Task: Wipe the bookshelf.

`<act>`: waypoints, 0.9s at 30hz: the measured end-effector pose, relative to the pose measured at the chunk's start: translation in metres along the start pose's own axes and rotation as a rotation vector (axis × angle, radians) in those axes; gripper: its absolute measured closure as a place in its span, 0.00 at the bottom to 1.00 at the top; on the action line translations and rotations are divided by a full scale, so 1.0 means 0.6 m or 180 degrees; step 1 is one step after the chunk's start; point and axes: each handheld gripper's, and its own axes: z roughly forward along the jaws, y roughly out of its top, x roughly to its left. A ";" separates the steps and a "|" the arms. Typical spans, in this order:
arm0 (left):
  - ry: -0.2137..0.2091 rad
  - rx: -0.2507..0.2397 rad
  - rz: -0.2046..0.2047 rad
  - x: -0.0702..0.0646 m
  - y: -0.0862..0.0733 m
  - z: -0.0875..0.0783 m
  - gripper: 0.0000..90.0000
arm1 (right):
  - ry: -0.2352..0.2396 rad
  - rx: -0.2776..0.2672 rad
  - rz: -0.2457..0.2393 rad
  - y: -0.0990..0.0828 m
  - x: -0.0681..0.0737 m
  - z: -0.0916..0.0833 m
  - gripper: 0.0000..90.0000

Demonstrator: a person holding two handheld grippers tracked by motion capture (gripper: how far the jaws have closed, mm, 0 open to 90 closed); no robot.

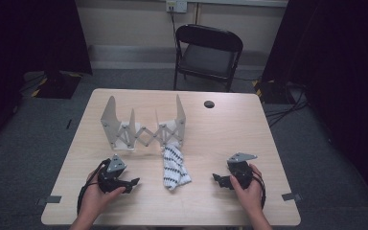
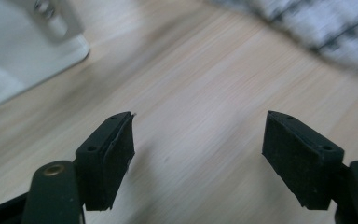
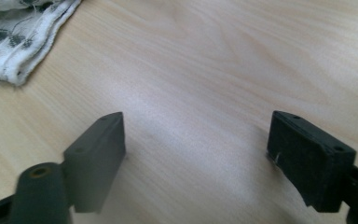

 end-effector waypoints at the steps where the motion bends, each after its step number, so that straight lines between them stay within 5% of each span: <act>1: -0.0056 -0.0026 0.0020 -0.006 0.008 0.000 0.29 | -0.0009 -0.0002 -0.0010 0.000 0.002 0.001 0.18; 6: -0.0293 -0.0078 0.0200 -0.043 0.052 0.011 0.30 | -0.0108 -0.0158 -0.0040 -0.007 0.008 0.009 0.15; 12: -0.0624 -0.0121 0.0138 -0.084 0.094 0.051 0.30 | -0.0116 -0.0158 -0.0033 -0.007 0.008 0.008 0.15; 20: -0.0502 -0.0003 0.0326 -0.118 0.110 0.102 0.33 | -0.0115 -0.0158 -0.0032 -0.007 0.008 0.008 0.15; 27: -0.0374 0.0080 0.0333 -0.111 0.088 0.114 0.32 | -0.0115 -0.0158 -0.0032 -0.007 0.008 0.008 0.15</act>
